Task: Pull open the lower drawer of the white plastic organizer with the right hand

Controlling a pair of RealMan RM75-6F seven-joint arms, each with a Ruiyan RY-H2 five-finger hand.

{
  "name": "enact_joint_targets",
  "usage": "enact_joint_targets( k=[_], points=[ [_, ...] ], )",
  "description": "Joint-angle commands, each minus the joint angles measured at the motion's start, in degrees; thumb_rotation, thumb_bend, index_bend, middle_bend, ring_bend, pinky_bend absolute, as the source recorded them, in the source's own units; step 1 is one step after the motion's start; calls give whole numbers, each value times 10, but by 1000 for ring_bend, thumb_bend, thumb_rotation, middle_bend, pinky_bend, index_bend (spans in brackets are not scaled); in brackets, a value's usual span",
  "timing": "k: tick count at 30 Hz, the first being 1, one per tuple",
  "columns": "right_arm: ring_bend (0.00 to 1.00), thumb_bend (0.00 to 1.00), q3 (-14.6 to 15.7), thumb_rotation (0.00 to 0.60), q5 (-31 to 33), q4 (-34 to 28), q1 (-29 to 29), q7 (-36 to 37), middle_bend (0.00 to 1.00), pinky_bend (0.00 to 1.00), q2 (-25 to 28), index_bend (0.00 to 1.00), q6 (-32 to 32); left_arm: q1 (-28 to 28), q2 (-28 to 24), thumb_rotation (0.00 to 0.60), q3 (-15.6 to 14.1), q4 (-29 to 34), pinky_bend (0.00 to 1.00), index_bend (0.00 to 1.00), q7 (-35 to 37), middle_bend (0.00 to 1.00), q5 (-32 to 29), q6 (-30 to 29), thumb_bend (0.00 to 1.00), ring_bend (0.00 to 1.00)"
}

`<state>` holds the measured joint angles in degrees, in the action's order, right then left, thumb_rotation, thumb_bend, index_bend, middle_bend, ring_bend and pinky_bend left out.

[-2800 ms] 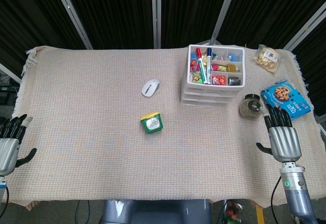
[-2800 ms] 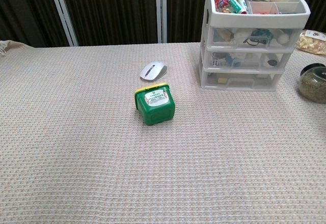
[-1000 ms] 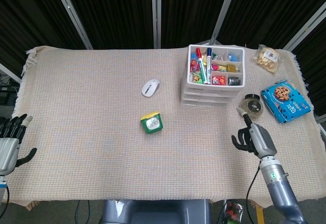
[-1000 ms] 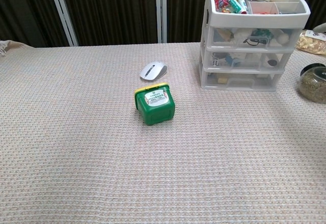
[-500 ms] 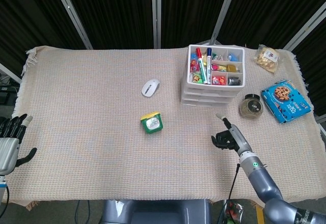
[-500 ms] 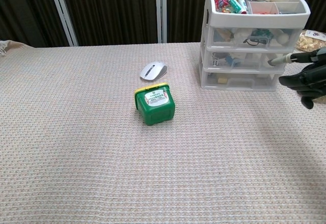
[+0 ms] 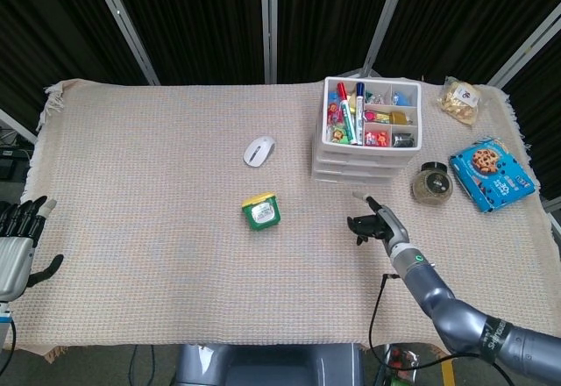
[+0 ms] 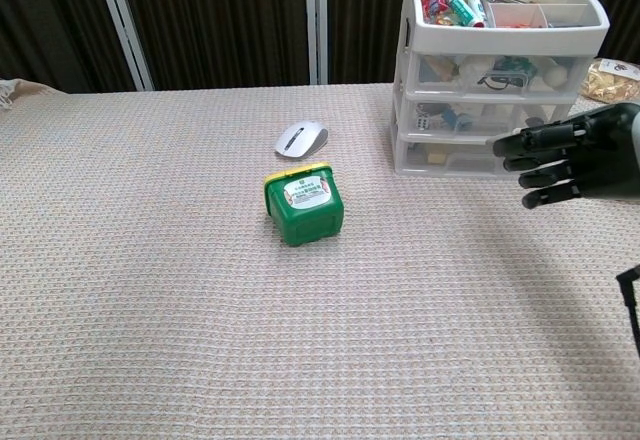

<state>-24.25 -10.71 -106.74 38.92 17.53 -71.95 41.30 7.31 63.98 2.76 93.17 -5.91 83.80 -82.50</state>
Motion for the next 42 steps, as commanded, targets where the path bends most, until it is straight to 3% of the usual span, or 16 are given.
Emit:
enact_joint_targets(
  k=[1, 16, 30, 42],
  points=[
    [848, 434, 0, 600, 20, 27, 21, 5, 834, 671, -18, 153, -10, 0, 0, 600, 0, 0, 0, 55, -1, 0, 0, 0, 322, 0],
    [848, 440, -40, 600, 97, 159, 53, 64, 834, 670, -81, 198, -29, 3, -1, 600, 2, 3, 0, 56, -6, 0, -6, 5, 322, 0],
    [848, 442, -72, 600, 140, 192, 53, 100, 834, 669, -116, 269, -44, 4, -1, 600, 2, 3, 0, 56, -5, 0, -6, 5, 321, 0],
    [848, 443, -82, 600, 157, 205, 57, 103, 834, 666, -128, 277, -35, 4, -1, 600, 2, 3, 0, 56, -4, 0, -6, 5, 322, 0]
  ],
)
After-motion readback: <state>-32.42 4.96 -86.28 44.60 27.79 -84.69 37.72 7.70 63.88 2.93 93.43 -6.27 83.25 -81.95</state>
